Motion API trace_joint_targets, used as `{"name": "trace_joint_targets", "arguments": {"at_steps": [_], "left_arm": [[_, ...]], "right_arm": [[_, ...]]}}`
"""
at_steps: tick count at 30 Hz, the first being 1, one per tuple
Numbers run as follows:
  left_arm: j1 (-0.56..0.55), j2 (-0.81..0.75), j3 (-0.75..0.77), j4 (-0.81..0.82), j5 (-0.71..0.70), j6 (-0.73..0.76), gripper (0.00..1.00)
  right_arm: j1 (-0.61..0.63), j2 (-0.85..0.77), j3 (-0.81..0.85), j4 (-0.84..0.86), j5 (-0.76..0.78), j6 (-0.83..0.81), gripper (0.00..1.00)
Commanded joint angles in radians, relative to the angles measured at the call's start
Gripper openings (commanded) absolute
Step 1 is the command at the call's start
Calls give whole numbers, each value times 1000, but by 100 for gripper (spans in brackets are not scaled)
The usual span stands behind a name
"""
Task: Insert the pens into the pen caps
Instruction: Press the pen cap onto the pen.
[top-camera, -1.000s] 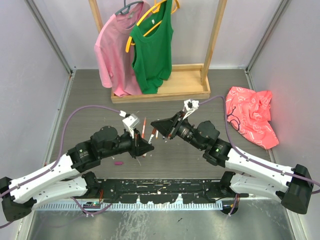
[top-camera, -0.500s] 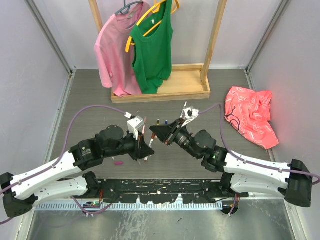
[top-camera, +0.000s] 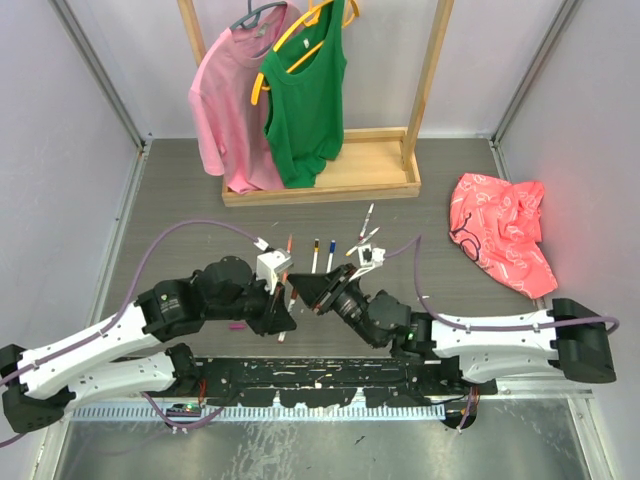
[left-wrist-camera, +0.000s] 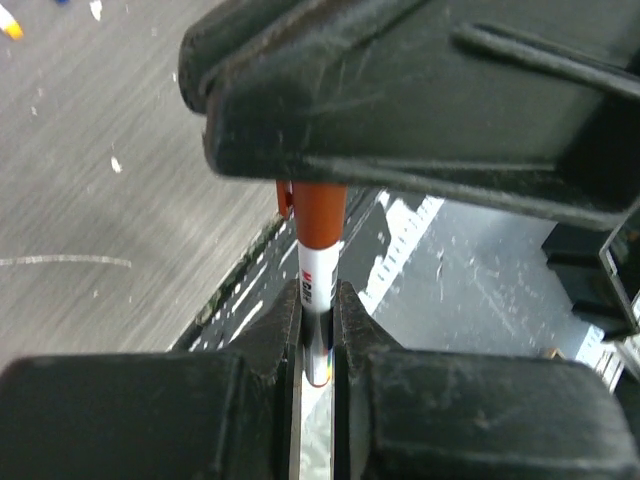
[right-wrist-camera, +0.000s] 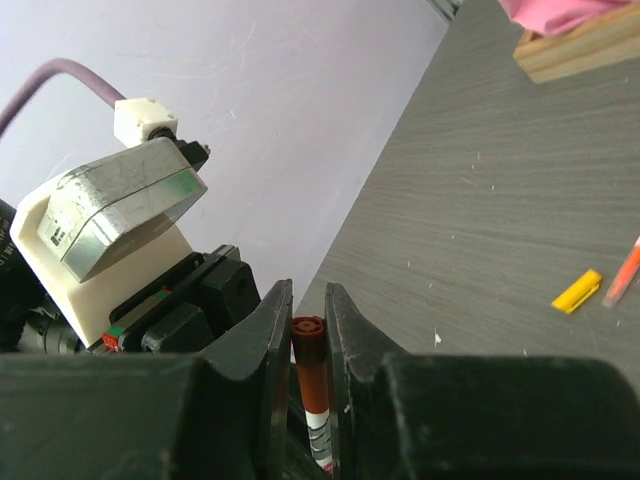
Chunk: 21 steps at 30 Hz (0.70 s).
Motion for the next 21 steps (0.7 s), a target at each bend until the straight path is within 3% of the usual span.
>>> {"name": "trace_joint_targets", "arguments": {"at_steps": [1, 6, 11, 21], "left_arm": [[49, -47, 208, 638, -246, 35, 0], [49, -62, 227, 636, -275, 49, 0], [48, -81, 230, 616, -272, 59, 0], [49, -75, 171, 616, -168, 9, 0]], "right_arm": [[242, 151, -85, -307, -274, 106, 0], [304, 218, -76, -289, -232, 140, 0], [308, 176, -84, -311, -180, 132, 0], [265, 79, 105, -452, -105, -80, 0]]}}
